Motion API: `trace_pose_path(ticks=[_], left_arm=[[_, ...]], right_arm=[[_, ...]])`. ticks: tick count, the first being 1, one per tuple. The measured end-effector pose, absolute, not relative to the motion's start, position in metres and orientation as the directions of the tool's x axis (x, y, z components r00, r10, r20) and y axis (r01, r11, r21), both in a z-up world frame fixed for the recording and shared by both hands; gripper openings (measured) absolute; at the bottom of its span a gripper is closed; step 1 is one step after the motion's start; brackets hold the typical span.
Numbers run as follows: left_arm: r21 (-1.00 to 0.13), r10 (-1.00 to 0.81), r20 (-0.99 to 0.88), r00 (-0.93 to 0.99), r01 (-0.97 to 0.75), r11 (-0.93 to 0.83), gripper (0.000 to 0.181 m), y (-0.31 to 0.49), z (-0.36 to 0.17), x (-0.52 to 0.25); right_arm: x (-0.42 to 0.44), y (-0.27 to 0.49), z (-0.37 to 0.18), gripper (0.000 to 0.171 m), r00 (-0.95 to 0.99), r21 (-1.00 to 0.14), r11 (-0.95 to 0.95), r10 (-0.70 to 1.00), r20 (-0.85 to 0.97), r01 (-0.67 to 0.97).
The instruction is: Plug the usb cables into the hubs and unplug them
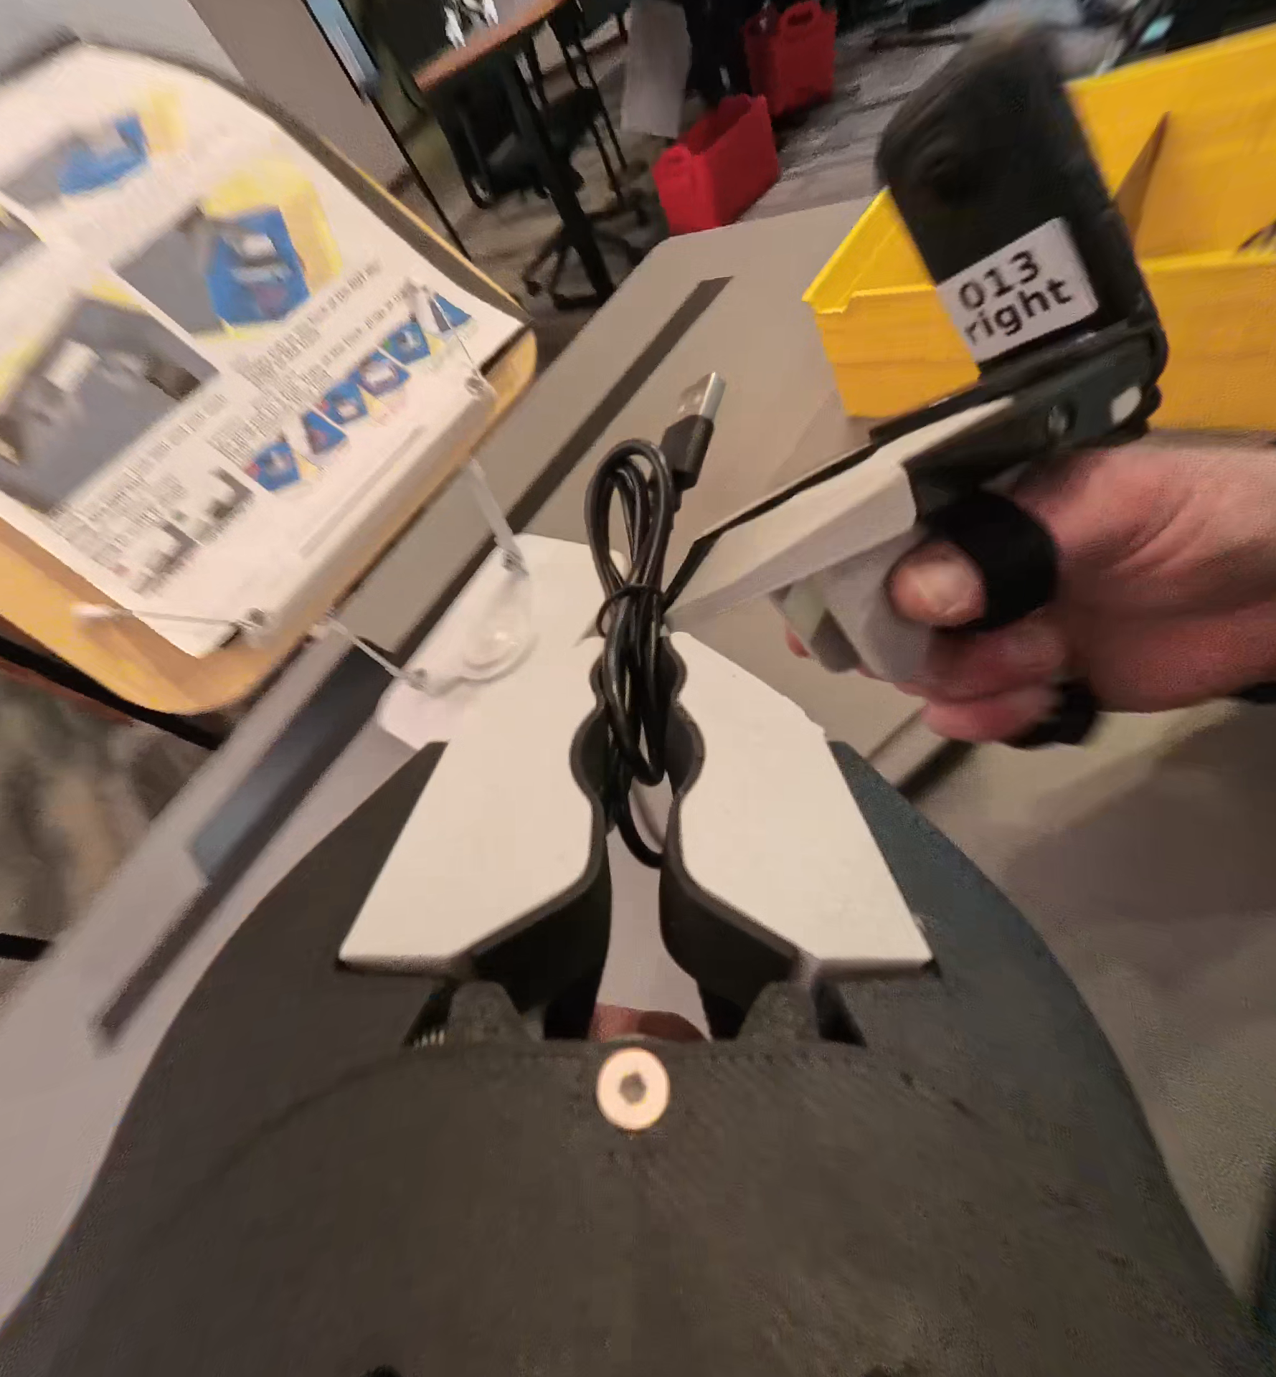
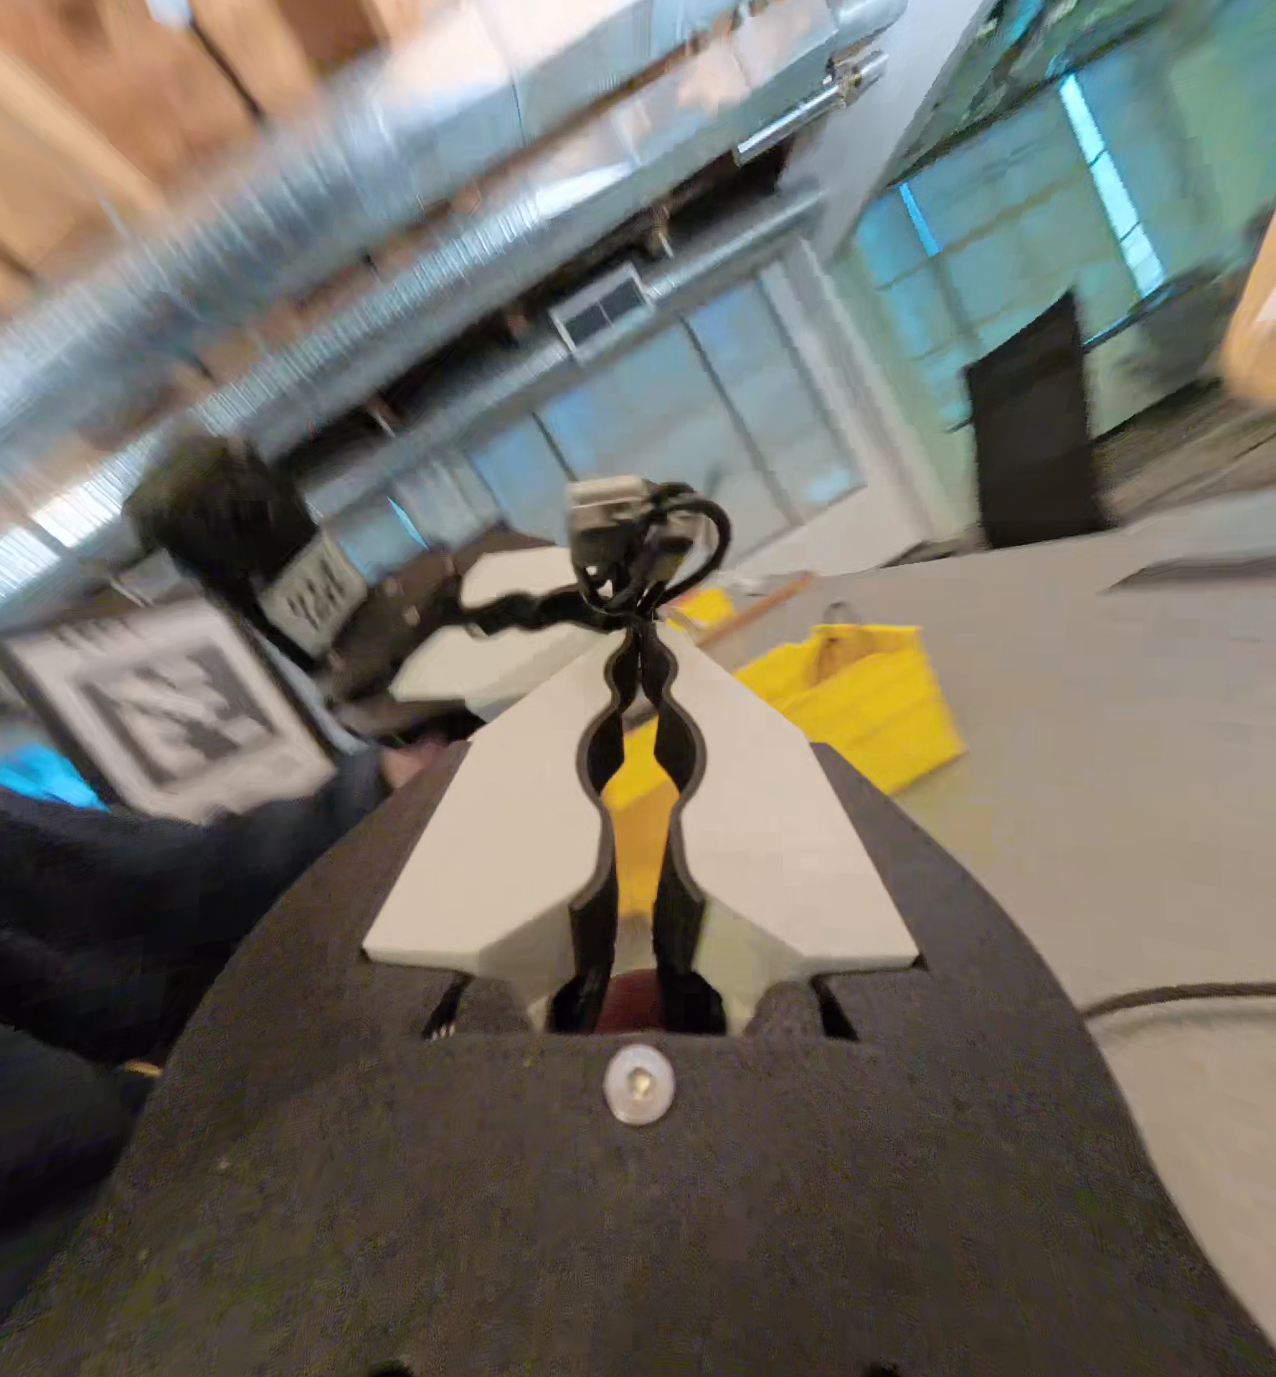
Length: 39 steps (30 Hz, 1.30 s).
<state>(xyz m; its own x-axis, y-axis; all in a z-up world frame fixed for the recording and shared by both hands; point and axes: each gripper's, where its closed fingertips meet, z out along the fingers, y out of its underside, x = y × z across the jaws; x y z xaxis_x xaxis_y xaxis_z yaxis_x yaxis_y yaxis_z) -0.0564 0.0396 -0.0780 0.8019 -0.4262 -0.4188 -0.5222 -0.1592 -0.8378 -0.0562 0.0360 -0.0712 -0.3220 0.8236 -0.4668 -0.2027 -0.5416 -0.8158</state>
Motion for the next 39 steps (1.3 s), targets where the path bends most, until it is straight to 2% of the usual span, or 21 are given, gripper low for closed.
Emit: trace_pose_path(ticks=[3, 4, 6, 8, 10, 12, 13, 15, 16, 19, 22, 24, 28, 30, 31, 33, 35, 36, 39], left_arm=[[-0.730, -0.311, -0.654, 0.689, -0.683, 0.021, 0.009, 0.038, -0.075, -0.059], [-0.712, -0.296, -0.676, 0.675, -0.702, 0.024, 0.009, 0.037, -0.078, -0.061], [-0.775, -0.327, -0.581, 0.745, -0.630, -0.059, 0.009, 0.037, -0.089, -0.066], [-0.856, -0.374, -0.417, 0.829, -0.496, -0.146, 0.009, 0.037, -0.094, -0.070], [-0.878, -0.365, -0.334, 0.869, -0.428, -0.216, 0.009, 0.039, -0.093, -0.078], [-0.882, -0.388, -0.255, 0.886, -0.377, -0.282, 0.008, 0.038, -0.096, -0.080], [-0.877, -0.384, -0.231, 0.894, -0.362, -0.315, 0.009, 0.038, -0.098, -0.083], [-0.856, -0.411, -0.181, 0.894, -0.349, -0.381, 0.008, 0.035, -0.106, -0.081], [-0.856, -0.414, -0.147, 0.898, -0.326, -0.402, 0.009, 0.034, -0.106, -0.080], [-0.833, -0.433, -0.034, 0.901, -0.265, -0.486, 0.009, 0.030, -0.111, -0.076], [-0.806, -0.433, 0.029, 0.901, -0.235, -0.544, 0.009, 0.028, -0.113, -0.077], [-0.801, -0.430, 0.077, 0.899, -0.201, -0.564, 0.009, 0.028, -0.111, -0.076], [-0.778, -0.436, 0.105, 0.894, -0.199, -0.596, 0.009, 0.025, -0.116, -0.075], [-0.774, -0.442, 0.127, 0.888, -0.190, -0.604, 0.009, 0.025, -0.117, -0.071], [-0.770, -0.441, 0.135, 0.887, -0.186, -0.610, 0.009, 0.024, -0.118, -0.070], [-0.771, -0.443, 0.135, 0.887, -0.187, -0.609, 0.009, 0.024, -0.118, -0.070], [-0.779, -0.449, 0.141, 0.882, -0.181, -0.600, 0.008, 0.024, -0.115, -0.067], [-0.792, -0.461, 0.125, 0.879, -0.192, -0.580, 0.009, 0.024, -0.112, -0.066], [-0.821, -0.482, 0.012, 0.876, -0.266, -0.504, 0.009, 0.027, -0.104, -0.065]], right_arm=[[-0.055, 0.028, -0.069, 0.000, -0.508, -0.582, -0.797, 0.574, -0.643, -0.163], [-0.057, 0.026, -0.072, 0.000, -0.529, -0.552, -0.823, 0.532, -0.661, -0.138], [-0.063, 0.027, -0.082, 0.000, -0.469, -0.624, -0.769, 0.607, -0.642, -0.142], [-0.064, 0.027, -0.083, 0.012, -0.394, -0.754, -0.633, 0.746, -0.536, -0.174], [-0.065, 0.029, -0.085, 0.031, -0.248, -0.908, -0.371, 0.915, -0.319, -0.198], [-0.062, 0.033, -0.084, 0.030, -0.076, -0.983, -0.024, 0.997, -0.010, -0.184], [-0.061, 0.034, -0.084, 0.026, 0.003, -0.977, 0.155, 0.988, 0.156, -0.145], [-0.059, 0.035, -0.081, 0.017, 0.096, -0.897, 0.437, 0.897, 0.431, -0.059], [-0.060, 0.036, -0.082, 0.015, 0.127, -0.822, 0.569, 0.816, 0.564, 0.002], [-0.066, 0.034, -0.092, 0.013, 0.123, -0.522, 0.842, 0.509, 0.852, 0.138], [-0.068, 0.027, -0.098, 0.017, 0.079, -0.354, 0.921, 0.346, 0.935, 0.161], [-0.070, 0.025, -0.105, 0.019, 0.042, -0.287, 0.943, 0.284, 0.958, 0.167], [-0.072, 0.024, -0.107, 0.017, 0.032, -0.240, 0.955, 0.238, 0.971, 0.172], [-0.073, 0.025, -0.108, 0.002, 0.032, -0.221, 0.958, 0.219, 0.975, 0.181], [-0.073, 0.025, -0.107, 0.000, 0.035, -0.217, 0.959, 0.214, 0.976, 0.182], [-0.073, 0.025, -0.106, 0.000, 0.039, -0.227, 0.957, 0.223, 0.974, 0.183], [-0.071, 0.025, -0.103, 0.000, 0.050, -0.283, 0.943, 0.279, 0.959, 0.172], [-0.070, 0.026, -0.100, 0.000, 0.061, -0.351, 0.924, 0.345, 0.937, 0.156], [-0.067, 0.027, -0.092, 0.000, 0.058, -0.681, 0.729, 0.679, 0.732, 0.062]])
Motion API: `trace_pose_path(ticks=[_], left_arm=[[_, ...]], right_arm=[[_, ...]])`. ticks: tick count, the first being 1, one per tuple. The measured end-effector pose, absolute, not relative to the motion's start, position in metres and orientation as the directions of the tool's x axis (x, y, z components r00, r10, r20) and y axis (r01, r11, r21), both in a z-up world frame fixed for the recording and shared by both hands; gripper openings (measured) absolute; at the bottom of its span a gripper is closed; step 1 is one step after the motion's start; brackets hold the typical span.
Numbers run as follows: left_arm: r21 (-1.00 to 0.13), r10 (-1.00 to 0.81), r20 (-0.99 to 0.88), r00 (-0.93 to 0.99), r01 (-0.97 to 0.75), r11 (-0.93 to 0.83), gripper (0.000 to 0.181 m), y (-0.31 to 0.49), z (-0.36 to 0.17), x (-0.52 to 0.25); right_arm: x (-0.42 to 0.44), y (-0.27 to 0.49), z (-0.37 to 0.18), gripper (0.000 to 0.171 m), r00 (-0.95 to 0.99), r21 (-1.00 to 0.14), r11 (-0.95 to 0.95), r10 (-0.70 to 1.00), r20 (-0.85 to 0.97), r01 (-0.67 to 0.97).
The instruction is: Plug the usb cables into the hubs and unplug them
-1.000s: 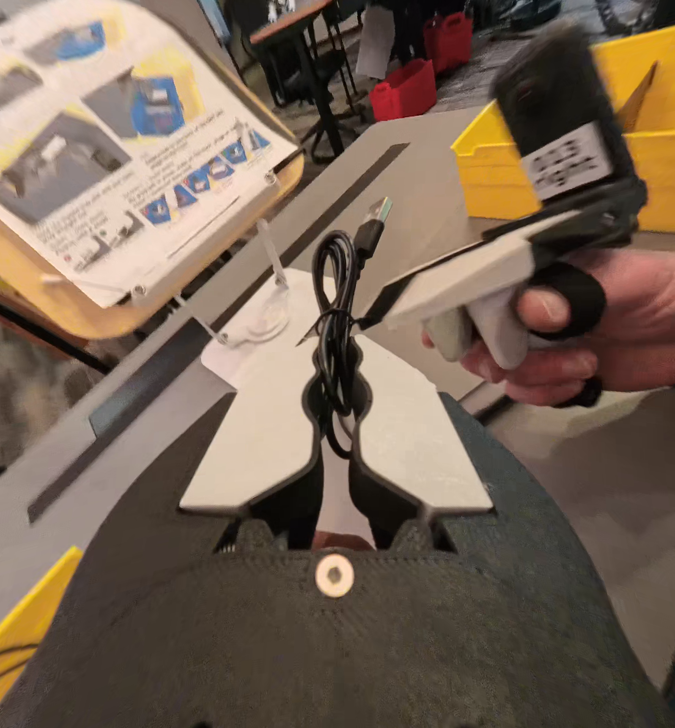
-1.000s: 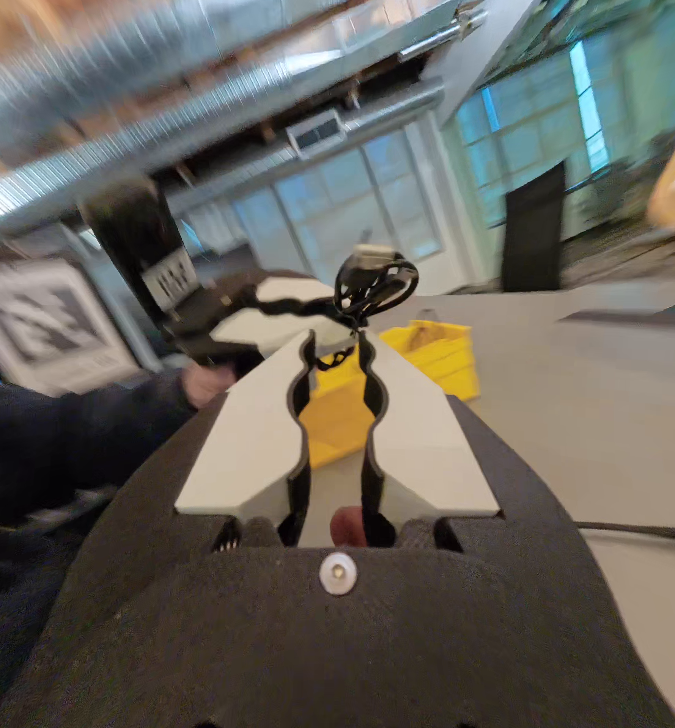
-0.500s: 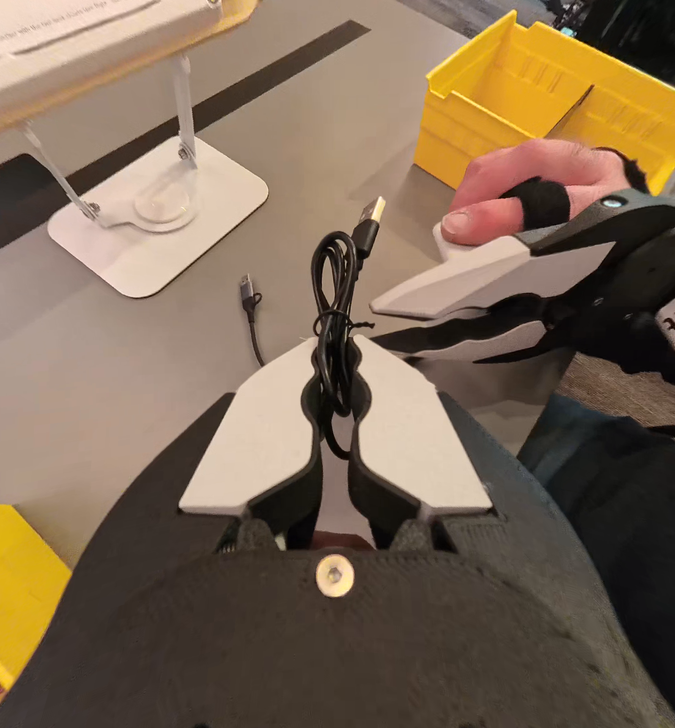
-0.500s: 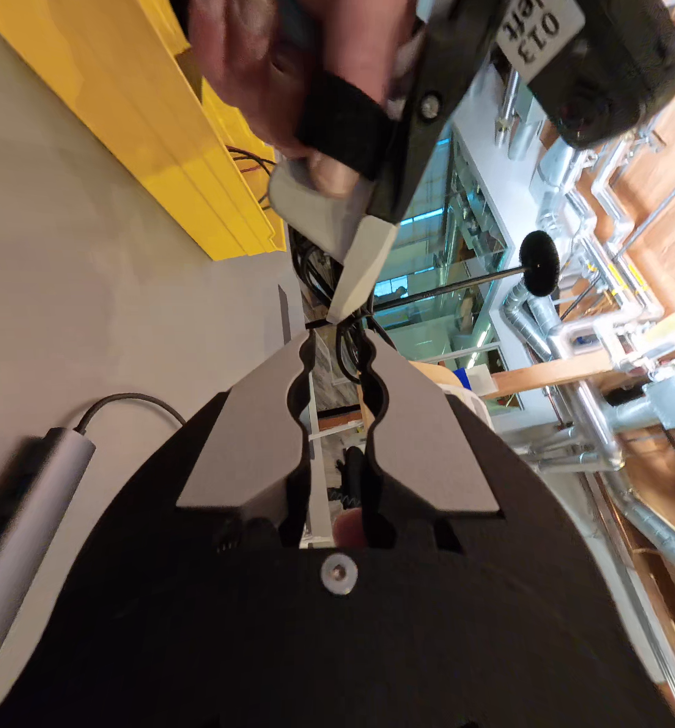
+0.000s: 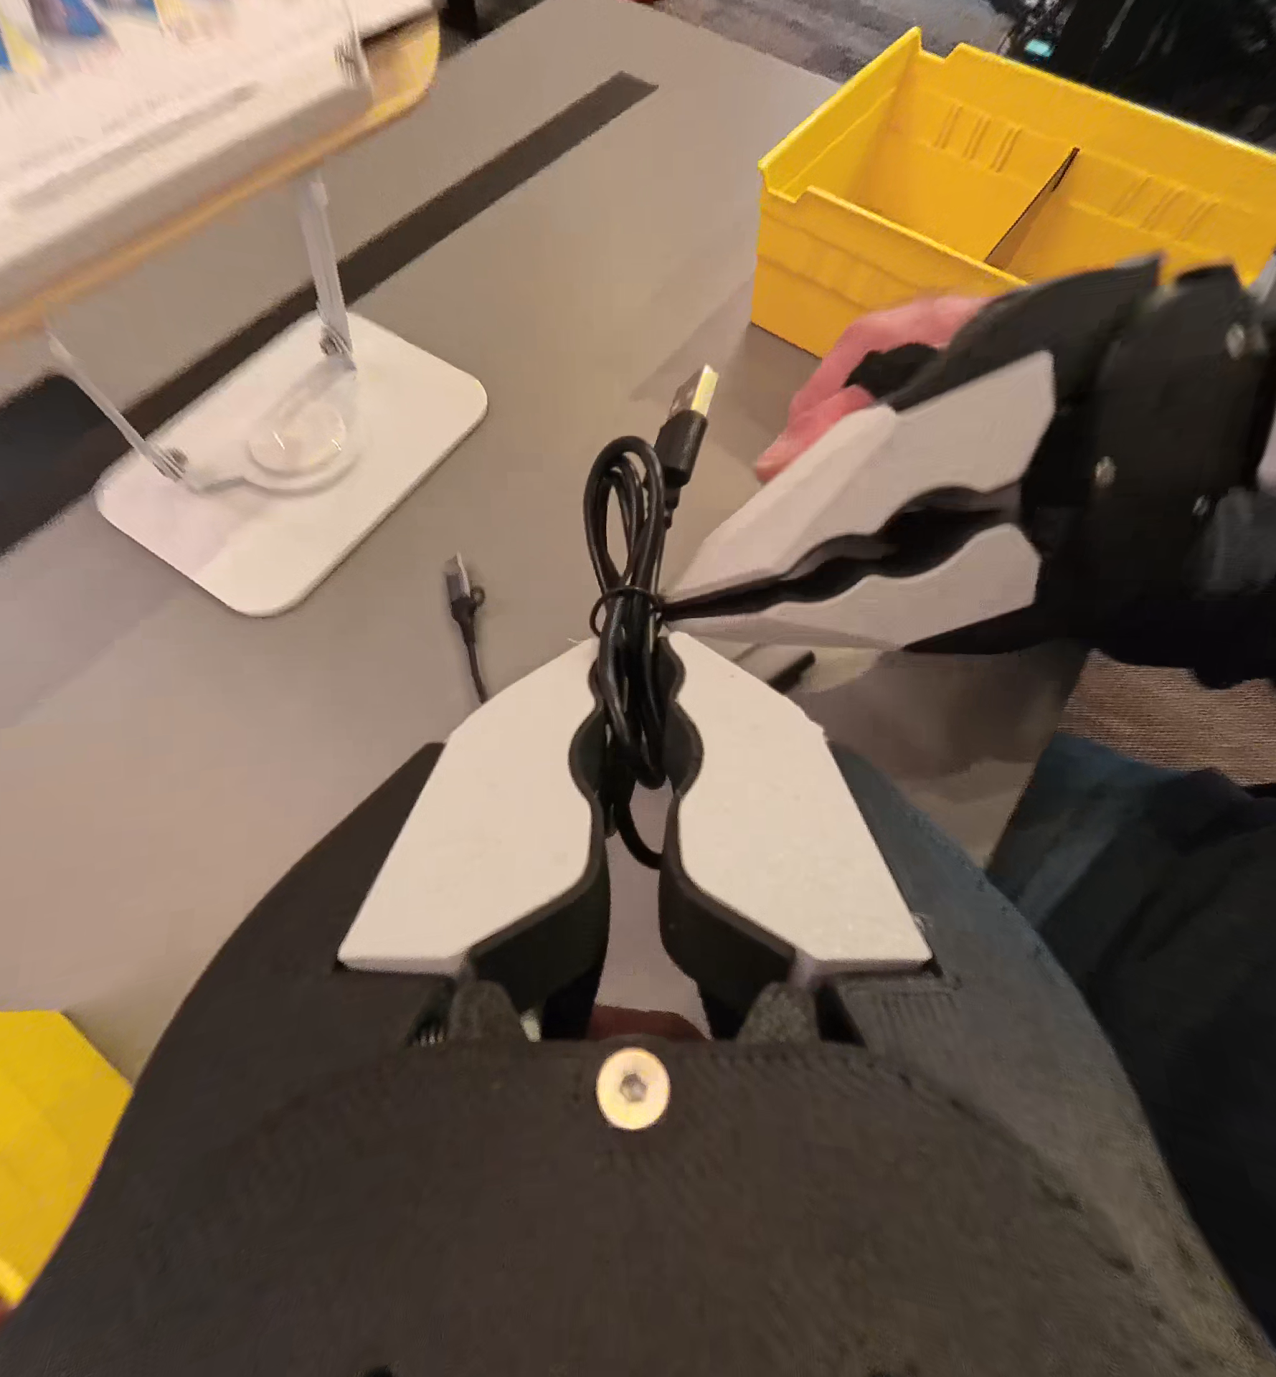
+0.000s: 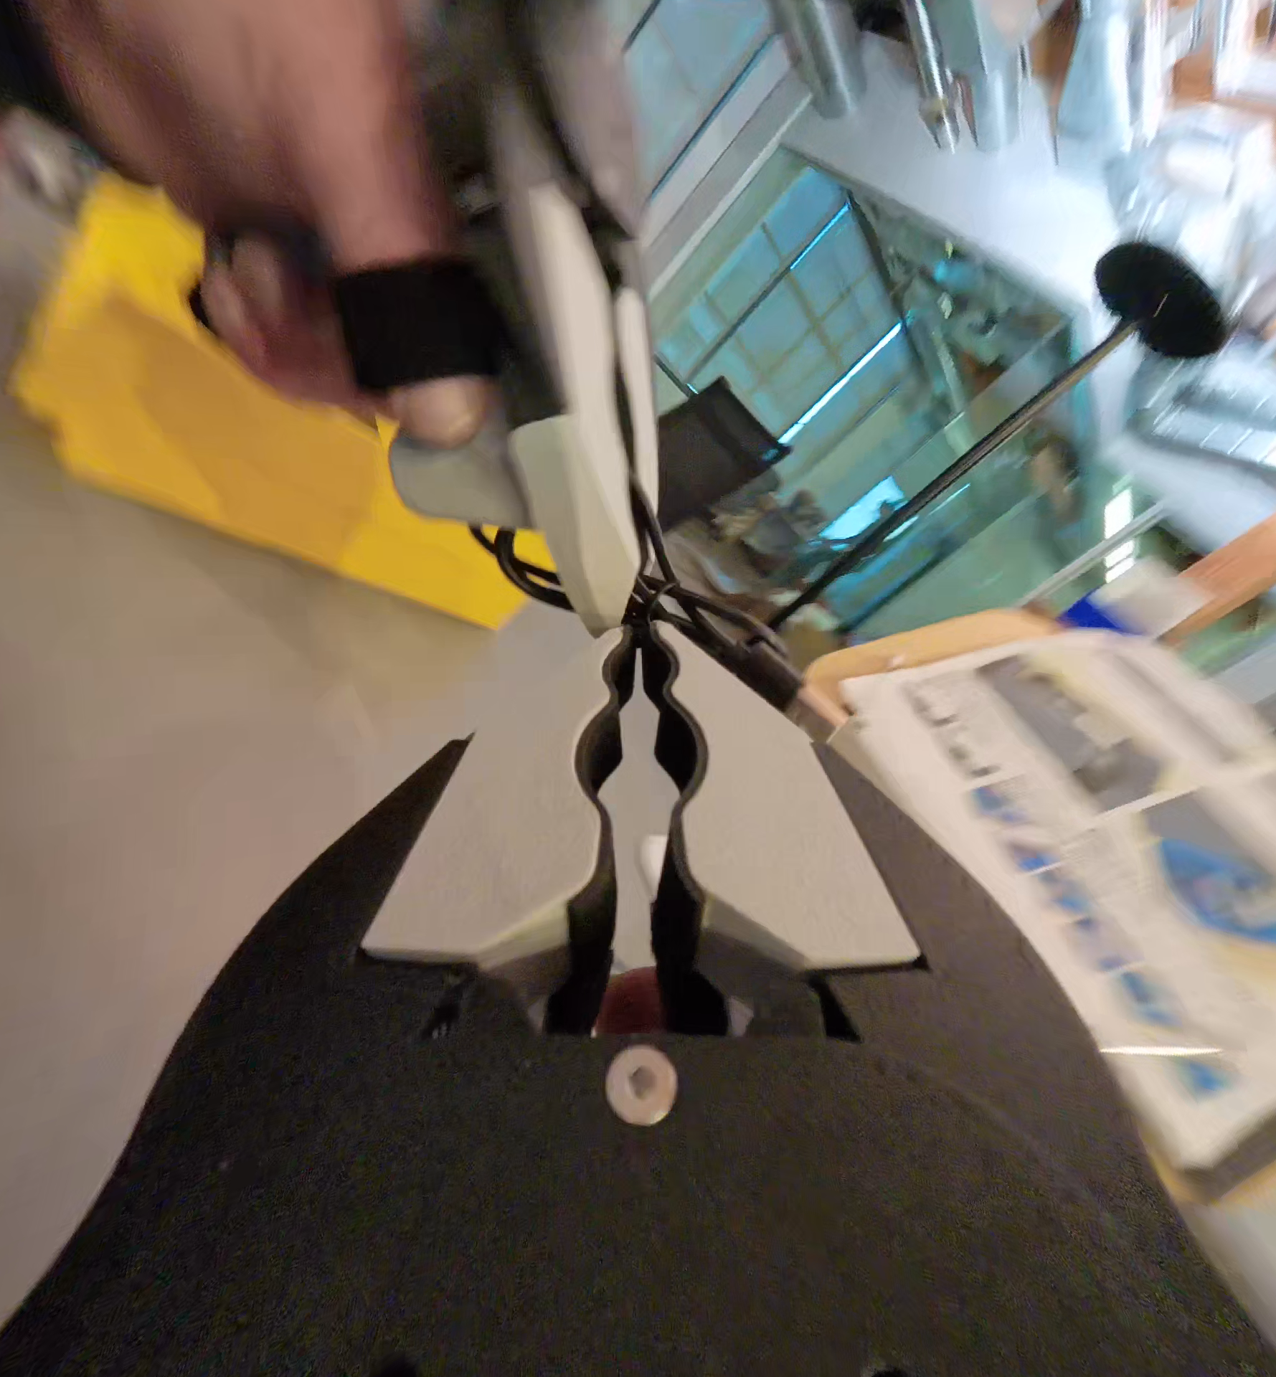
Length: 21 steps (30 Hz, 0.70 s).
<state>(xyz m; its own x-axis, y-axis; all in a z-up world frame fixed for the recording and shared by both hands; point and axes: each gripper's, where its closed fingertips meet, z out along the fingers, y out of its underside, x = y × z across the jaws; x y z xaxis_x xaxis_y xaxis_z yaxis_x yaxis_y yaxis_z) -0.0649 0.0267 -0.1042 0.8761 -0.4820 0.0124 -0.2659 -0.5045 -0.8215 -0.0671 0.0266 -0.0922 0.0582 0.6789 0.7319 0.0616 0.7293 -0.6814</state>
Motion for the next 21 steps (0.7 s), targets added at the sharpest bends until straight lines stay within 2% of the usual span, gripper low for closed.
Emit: trace_pose_path(ticks=[3, 5, 7, 8, 10, 11, 13, 14, 15, 17, 19, 21], left_arm=[[-0.846, -0.499, -0.194, 0.845, -0.401, -0.352, 0.009, 0.030, -0.092, -0.062], [-0.848, -0.484, -0.344, 0.805, -0.488, -0.209, 0.009, 0.031, -0.080, -0.056], [-0.787, -0.425, -0.522, 0.739, -0.609, -0.093, 0.009, 0.031, -0.070, -0.052], [-0.725, -0.380, -0.621, 0.686, -0.687, -0.054, 0.009, 0.033, -0.070, -0.053], [-0.606, -0.285, -0.769, 0.572, -0.795, 0.039, 0.009, 0.033, -0.069, -0.054], [-0.651, -0.311, -0.723, 0.617, -0.759, 0.010, 0.009, 0.033, -0.073, -0.054], [-0.760, -0.380, -0.567, 0.731, -0.642, -0.102, 0.009, 0.034, -0.085, -0.058], [-0.790, -0.389, -0.506, 0.770, -0.594, -0.149, 0.009, 0.034, -0.089, -0.061], [-0.809, -0.415, -0.431, 0.801, -0.547, -0.216, 0.009, 0.032, -0.095, -0.063], [-0.838, -0.428, -0.310, 0.849, -0.456, -0.299, 0.009, 0.030, -0.100, -0.068], [-0.843, -0.447, -0.180, 0.876, -0.372, -0.388, 0.009, 0.028, -0.105, -0.070], [-0.848, -0.447, -0.096, 0.889, -0.308, -0.432, 0.009, 0.029, -0.105, -0.071]], right_arm=[[-0.062, 0.027, -0.081, 0.000, 0.002, -0.933, 0.354, 0.935, 0.355, -0.070], [-0.055, 0.025, -0.069, 0.000, -0.143, -0.981, -0.050, 0.989, -0.022, -0.190], [-0.049, 0.026, -0.060, 0.000, -0.345, -0.856, -0.464, 0.861, -0.374, -0.228], [-0.048, 0.027, -0.060, 0.000, -0.402, -0.784, -0.581, 0.786, -0.470, -0.219], [-0.047, 0.026, -0.061, 0.000, -0.486, -0.659, -0.725, 0.658, -0.575, -0.201], [-0.048, 0.026, -0.065, 0.000, -0.492, -0.640, -0.740, 0.644, -0.586, -0.206], [-0.050, 0.028, -0.074, 0.000, -0.397, -0.751, -0.607, 0.775, -0.491, -0.258], [-0.048, 0.028, -0.075, 0.007, -0.329, -0.828, -0.484, 0.860, -0.390, -0.283], [-0.046, 0.027, -0.073, 0.015, -0.267, -0.891, -0.345, 0.925, -0.269, -0.296], [-0.044, 0.024, -0.074, 0.016, -0.087, -0.965, 0.063, 0.992, 0.088, -0.254], [-0.043, 0.022, -0.077, 0.011, 0.058, -0.870, 0.473, 0.881, 0.470, -0.141], [-0.045, 0.024, -0.081, 0.009, 0.112, -0.717, 0.697, 0.714, 0.691, -0.020]])
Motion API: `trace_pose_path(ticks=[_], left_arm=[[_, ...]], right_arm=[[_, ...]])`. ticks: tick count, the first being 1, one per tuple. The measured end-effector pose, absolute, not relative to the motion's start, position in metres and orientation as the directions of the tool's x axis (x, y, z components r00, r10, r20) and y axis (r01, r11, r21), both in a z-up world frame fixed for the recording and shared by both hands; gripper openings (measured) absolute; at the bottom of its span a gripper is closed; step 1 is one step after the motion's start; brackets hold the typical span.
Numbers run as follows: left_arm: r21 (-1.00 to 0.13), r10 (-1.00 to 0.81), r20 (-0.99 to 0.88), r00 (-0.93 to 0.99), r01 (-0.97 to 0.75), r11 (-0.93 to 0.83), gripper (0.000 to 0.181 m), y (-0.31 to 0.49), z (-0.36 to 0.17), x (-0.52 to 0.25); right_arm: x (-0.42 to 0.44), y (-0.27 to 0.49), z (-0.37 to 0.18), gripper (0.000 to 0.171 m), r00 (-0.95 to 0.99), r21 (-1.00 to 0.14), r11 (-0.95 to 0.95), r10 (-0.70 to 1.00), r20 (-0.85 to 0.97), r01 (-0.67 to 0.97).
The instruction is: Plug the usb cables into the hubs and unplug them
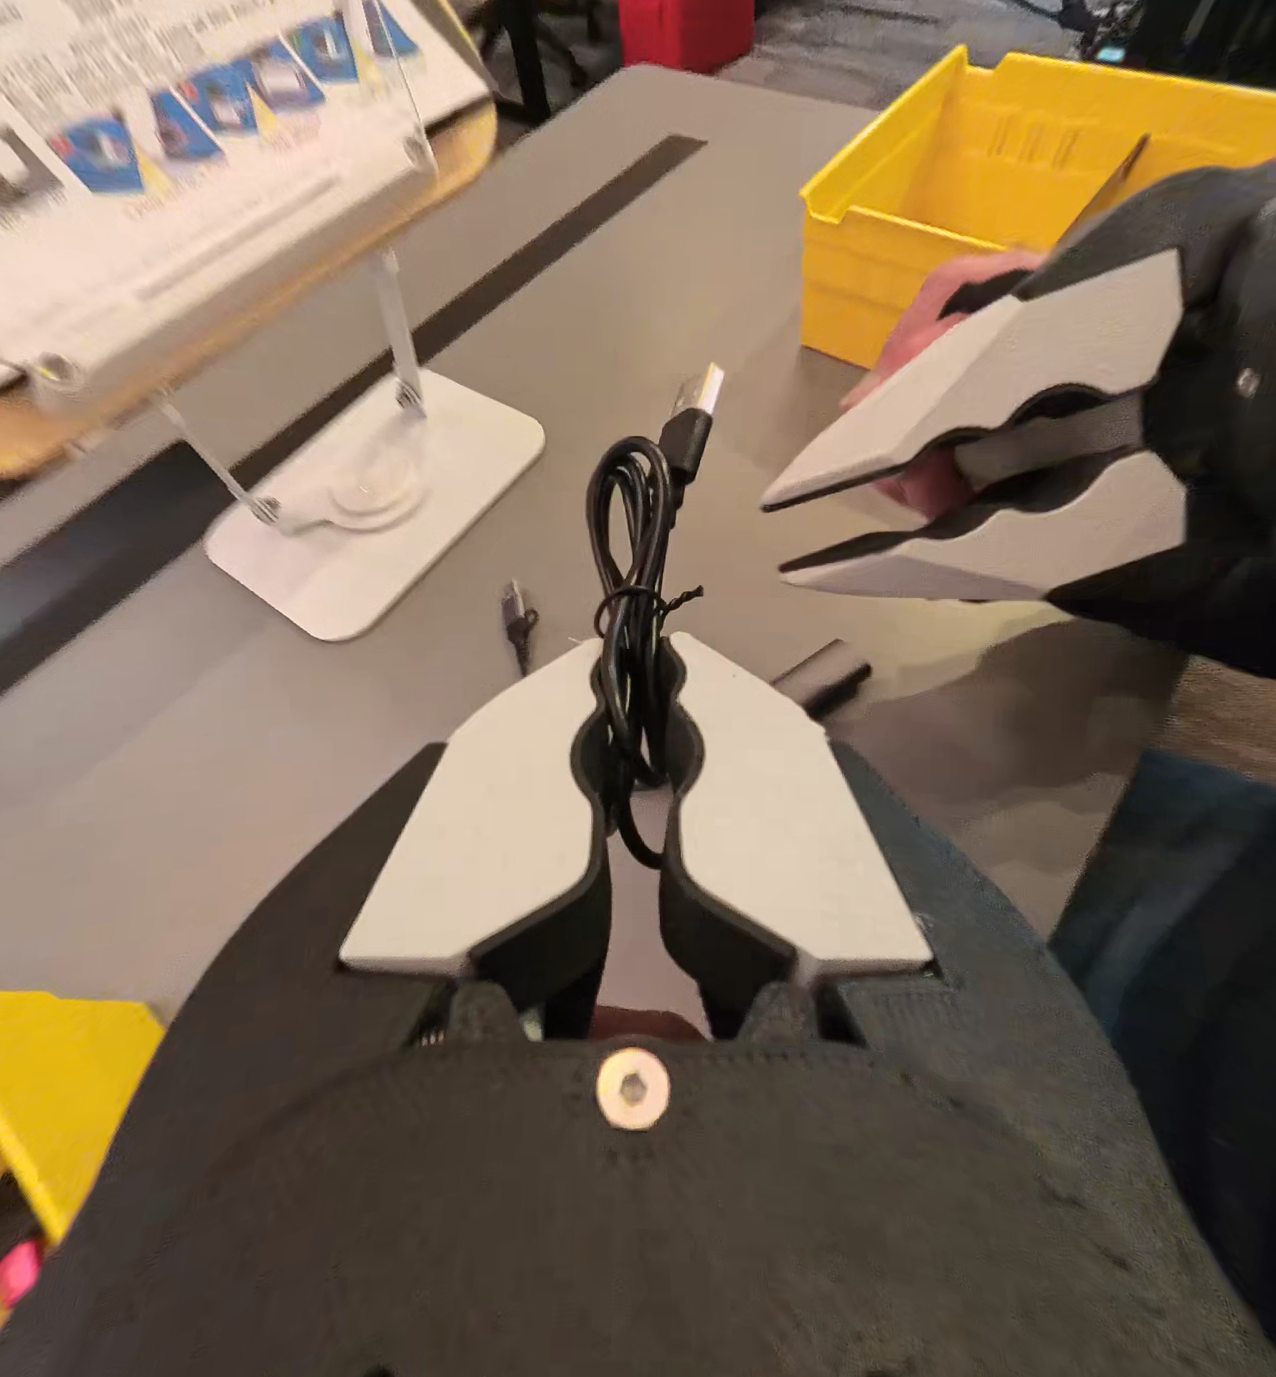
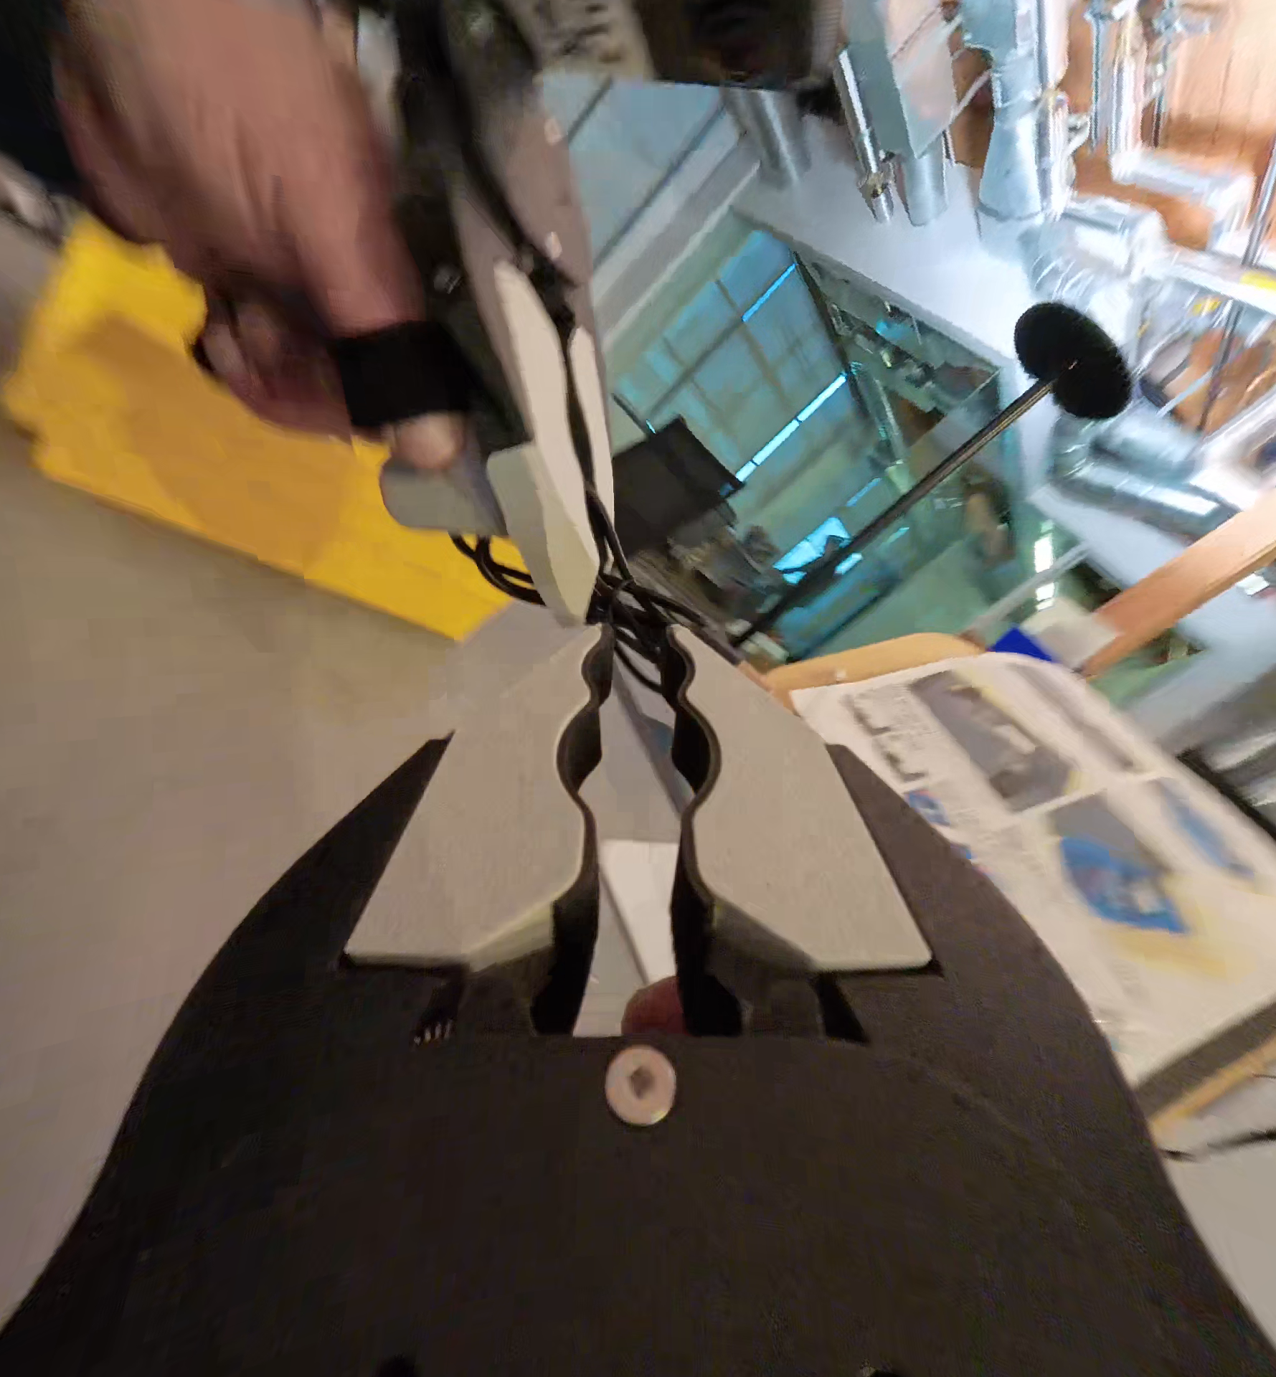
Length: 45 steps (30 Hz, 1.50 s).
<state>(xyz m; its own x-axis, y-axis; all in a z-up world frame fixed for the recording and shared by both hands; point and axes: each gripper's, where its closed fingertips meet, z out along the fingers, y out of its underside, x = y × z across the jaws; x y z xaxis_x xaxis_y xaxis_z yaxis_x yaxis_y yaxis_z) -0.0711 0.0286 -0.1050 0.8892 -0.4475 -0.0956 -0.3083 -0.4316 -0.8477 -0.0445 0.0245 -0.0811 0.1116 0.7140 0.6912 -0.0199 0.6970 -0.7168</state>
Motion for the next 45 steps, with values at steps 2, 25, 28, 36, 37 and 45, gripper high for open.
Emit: trace_pose_path(ticks=[2, 25, 28, 36, 37, 45], left_arm=[[-0.824, -0.461, -0.007, 0.888, -0.266, -0.500, 0.009, 0.027, -0.110, -0.069], [-0.796, -0.467, 0.057, 0.882, -0.242, -0.555, 0.009, 0.030, -0.110, -0.059], [-0.825, -0.461, -0.220, 0.860, -0.416, -0.382, 0.009, 0.036, -0.098, -0.060], [-0.548, -0.153, -0.826, 0.542, -0.836, -0.007, 0.008, 0.041, -0.084, -0.064], [-0.590, -0.179, -0.789, 0.587, -0.806, -0.045, 0.009, 0.041, -0.089, -0.068], [-0.845, -0.376, -0.160, 0.913, -0.324, -0.426, 0.008, 0.042, -0.108, -0.075]], right_arm=[[-0.048, 0.027, -0.088, 0.011, 0.110, -0.557, 0.827, 0.548, 0.829, 0.075], [-0.062, 0.033, -0.100, 0.000, 0.041, -0.708, 0.704, 0.707, 0.706, 0.065], [-0.060, 0.033, -0.089, 0.000, -0.072, -0.977, 0.193, 0.977, 0.199, -0.085], [-0.059, 0.032, -0.080, 0.000, -0.504, -0.584, -0.798, 0.569, -0.650, -0.149], [-0.062, 0.033, -0.084, 0.000, -0.474, -0.610, -0.777, 0.600, -0.644, -0.154], [-0.066, 0.037, -0.091, 0.018, -0.029, -0.965, 0.221, 0.974, 0.227, -0.139]])
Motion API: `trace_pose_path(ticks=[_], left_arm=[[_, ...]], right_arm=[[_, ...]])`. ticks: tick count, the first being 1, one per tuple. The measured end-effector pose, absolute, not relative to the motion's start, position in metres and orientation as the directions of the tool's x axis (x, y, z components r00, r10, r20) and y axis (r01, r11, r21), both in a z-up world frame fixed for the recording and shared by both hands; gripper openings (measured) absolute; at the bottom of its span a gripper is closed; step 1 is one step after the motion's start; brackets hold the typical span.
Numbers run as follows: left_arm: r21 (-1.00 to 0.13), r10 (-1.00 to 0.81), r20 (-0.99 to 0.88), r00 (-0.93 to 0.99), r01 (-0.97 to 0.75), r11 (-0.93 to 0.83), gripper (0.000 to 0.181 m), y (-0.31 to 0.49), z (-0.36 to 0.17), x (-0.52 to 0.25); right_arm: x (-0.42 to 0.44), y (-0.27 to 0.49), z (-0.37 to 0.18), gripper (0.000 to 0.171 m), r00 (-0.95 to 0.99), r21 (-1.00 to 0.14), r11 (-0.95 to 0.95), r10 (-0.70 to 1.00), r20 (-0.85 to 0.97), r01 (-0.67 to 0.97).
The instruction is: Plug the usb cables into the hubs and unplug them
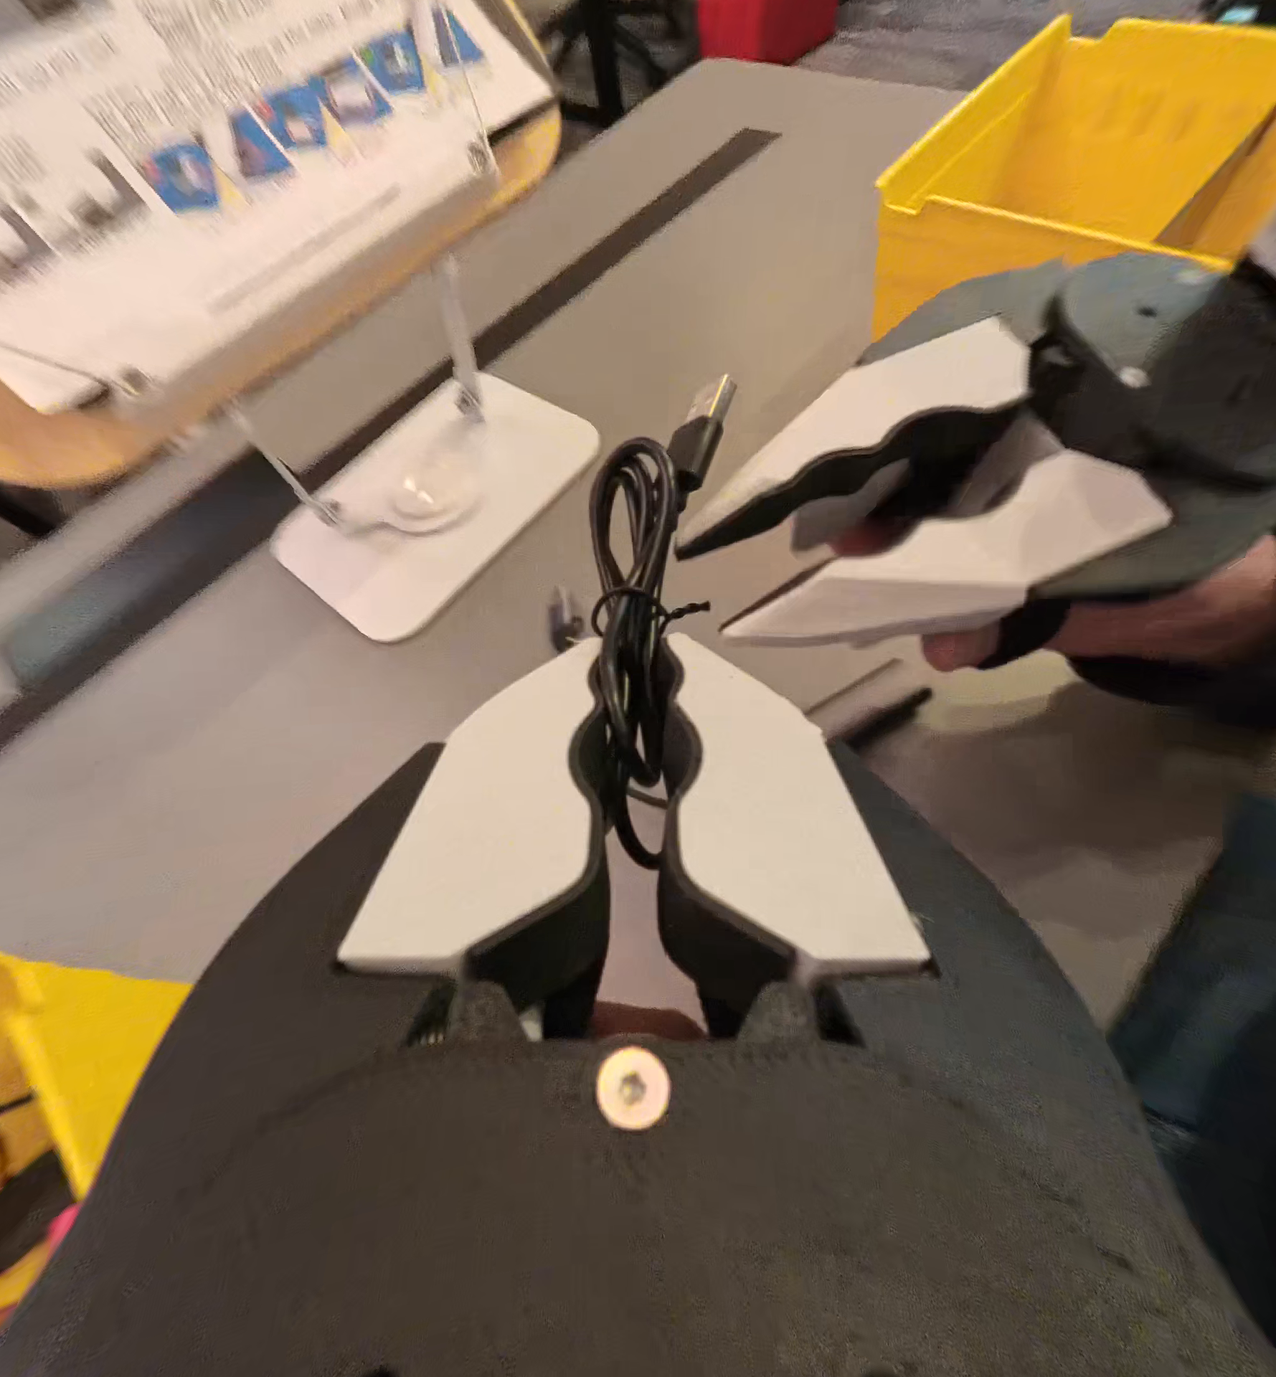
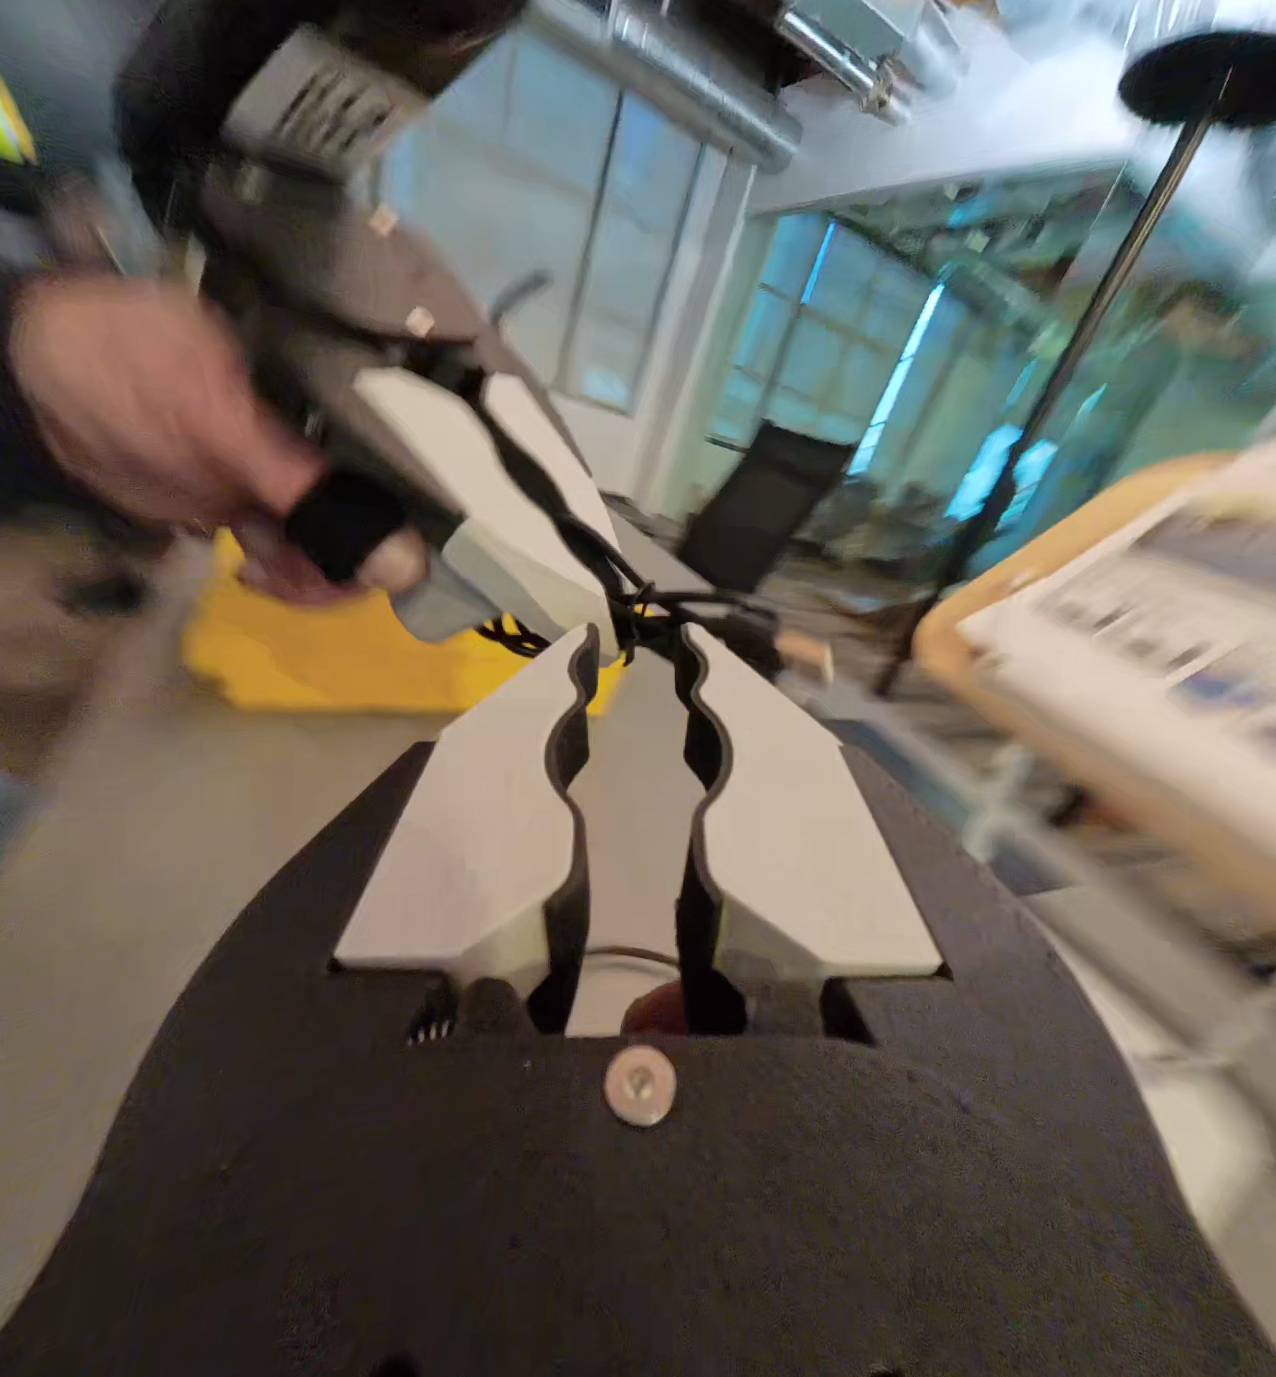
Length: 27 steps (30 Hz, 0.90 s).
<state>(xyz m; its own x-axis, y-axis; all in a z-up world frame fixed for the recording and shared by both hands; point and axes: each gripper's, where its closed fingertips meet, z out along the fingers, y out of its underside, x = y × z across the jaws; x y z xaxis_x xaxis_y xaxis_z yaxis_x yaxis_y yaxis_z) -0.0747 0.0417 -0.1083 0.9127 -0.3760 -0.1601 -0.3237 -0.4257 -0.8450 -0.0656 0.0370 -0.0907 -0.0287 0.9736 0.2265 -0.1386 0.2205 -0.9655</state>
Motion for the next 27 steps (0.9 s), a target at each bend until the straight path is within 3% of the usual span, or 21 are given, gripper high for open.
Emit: trace_pose_path(ticks=[2, 4, 11, 22, 27], left_arm=[[-0.834, -0.399, -0.050, 0.916, -0.258, -0.488, 0.009, 0.039, -0.112, -0.070], [-0.819, -0.397, 0.009, 0.918, -0.221, -0.529, 0.009, 0.039, -0.114, -0.070], [-0.764, -0.374, 0.111, 0.921, -0.162, -0.625, 0.009, 0.033, -0.124, -0.073], [-0.719, -0.384, 0.161, 0.909, -0.158, -0.677, 0.008, 0.031, -0.128, -0.070], [-0.712, -0.373, 0.187, 0.909, -0.136, -0.689, 0.008, 0.032, -0.127, -0.071]], right_arm=[[-0.067, 0.036, -0.091, 0.014, 0.070, -0.830, 0.556, 0.831, 0.552, -0.041], [-0.068, 0.037, -0.093, 0.009, 0.115, -0.650, 0.757, 0.642, 0.758, 0.060], [-0.072, 0.032, -0.104, 0.009, 0.064, -0.351, 0.922, 0.346, 0.936, 0.162], [-0.073, 0.030, -0.117, 0.003, 0.020, -0.195, 0.961, 0.195, 0.981, 0.196], [-0.073, 0.032, -0.115, 0.000, 0.039, -0.222, 0.955, 0.219, 0.975, 0.196]])
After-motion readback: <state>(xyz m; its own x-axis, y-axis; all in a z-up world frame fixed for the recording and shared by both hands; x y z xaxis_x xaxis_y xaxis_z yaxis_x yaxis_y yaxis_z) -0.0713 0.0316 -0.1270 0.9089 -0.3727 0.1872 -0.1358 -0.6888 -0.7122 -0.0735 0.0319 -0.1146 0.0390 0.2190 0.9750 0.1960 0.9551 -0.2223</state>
